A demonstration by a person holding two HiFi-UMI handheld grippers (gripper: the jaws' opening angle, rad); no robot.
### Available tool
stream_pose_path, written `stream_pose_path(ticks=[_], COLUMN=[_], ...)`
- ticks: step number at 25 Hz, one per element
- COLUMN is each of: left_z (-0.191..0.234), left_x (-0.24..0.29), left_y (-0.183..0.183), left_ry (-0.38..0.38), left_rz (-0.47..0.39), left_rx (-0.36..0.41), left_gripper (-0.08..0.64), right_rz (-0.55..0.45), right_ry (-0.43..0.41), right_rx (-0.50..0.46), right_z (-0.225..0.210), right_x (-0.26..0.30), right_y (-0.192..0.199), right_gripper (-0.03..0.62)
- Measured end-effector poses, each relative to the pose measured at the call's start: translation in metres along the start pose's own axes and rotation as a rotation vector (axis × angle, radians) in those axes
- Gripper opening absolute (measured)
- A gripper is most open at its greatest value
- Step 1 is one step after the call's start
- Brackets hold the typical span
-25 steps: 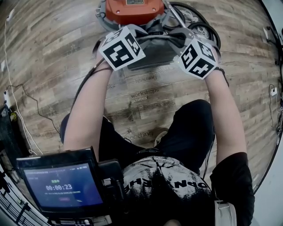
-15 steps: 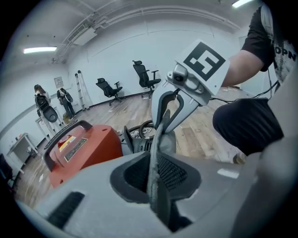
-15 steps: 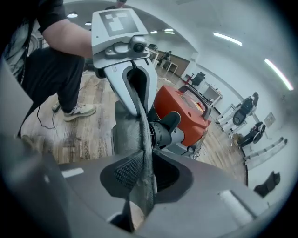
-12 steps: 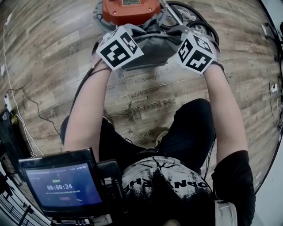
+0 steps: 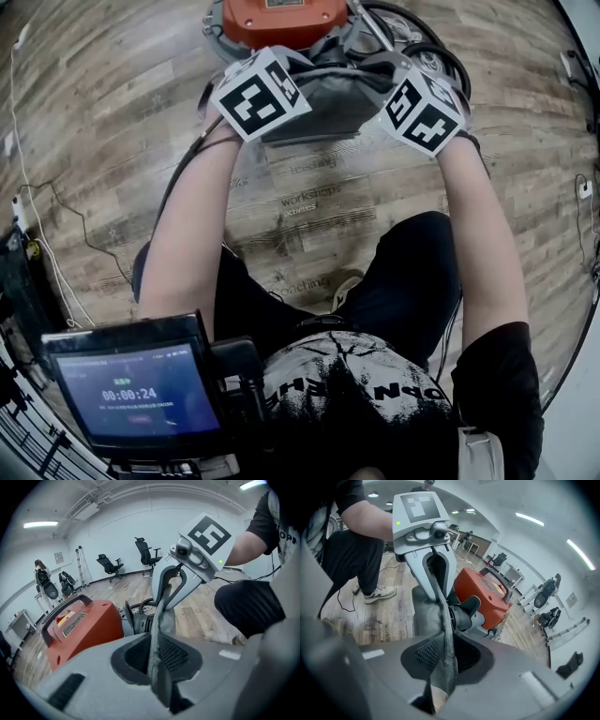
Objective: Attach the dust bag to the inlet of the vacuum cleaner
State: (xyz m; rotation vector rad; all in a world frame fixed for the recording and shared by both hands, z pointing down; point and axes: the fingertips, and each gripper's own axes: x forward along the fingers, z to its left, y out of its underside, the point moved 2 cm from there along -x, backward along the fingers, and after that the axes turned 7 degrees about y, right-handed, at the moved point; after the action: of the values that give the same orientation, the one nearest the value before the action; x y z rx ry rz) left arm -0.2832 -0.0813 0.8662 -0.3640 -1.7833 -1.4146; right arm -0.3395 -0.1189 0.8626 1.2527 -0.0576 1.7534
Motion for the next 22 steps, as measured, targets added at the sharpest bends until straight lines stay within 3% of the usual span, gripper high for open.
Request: stream_pose_path(ticks=[5, 9, 14, 16, 19, 22], left_z=[-0.002, -0.007, -0.015, -0.017, -0.018, -0.018], left_x=[0.002, 0.000, -0.007, -0.008, -0.019, -0.035], left_y=[0.002, 0.000, -0.005, -0.006, -0.018, -0.032], left_ry=[0.000, 0.034, 0.017, 0.002, -0.029, -0.040], left_rz=[-0.015, -0.079, -0.111, -0.116, -0.197, -0.323], left_rx=[-0.016, -0.068, -0.051, -0.039, -0.054, -0.098], left_gripper=[0.049, 0.108, 0.193, 0.211, 0.233, 0.236], right_rz=[-0.004, -0.076, -0.174, -0.212, -0.307, -0.477], right_ry=[0.000, -0.005, 0.006, 0.027, 0.049, 0.046], right_rx=[0.007, 0.115, 0.198, 0.209, 0.273, 0.403], right_z=[0.001, 0.001, 0.007, 0.004, -0.004, -0.011], right_x=[0.003, 0.001, -0.008, -0.014, -0.032, -0.056], right_y=[0.001, 0.002, -0.002, -0.004, -0.013, -0.026], right_gripper=[0.069, 0.092, 0.218, 0.238, 0.245, 0.244])
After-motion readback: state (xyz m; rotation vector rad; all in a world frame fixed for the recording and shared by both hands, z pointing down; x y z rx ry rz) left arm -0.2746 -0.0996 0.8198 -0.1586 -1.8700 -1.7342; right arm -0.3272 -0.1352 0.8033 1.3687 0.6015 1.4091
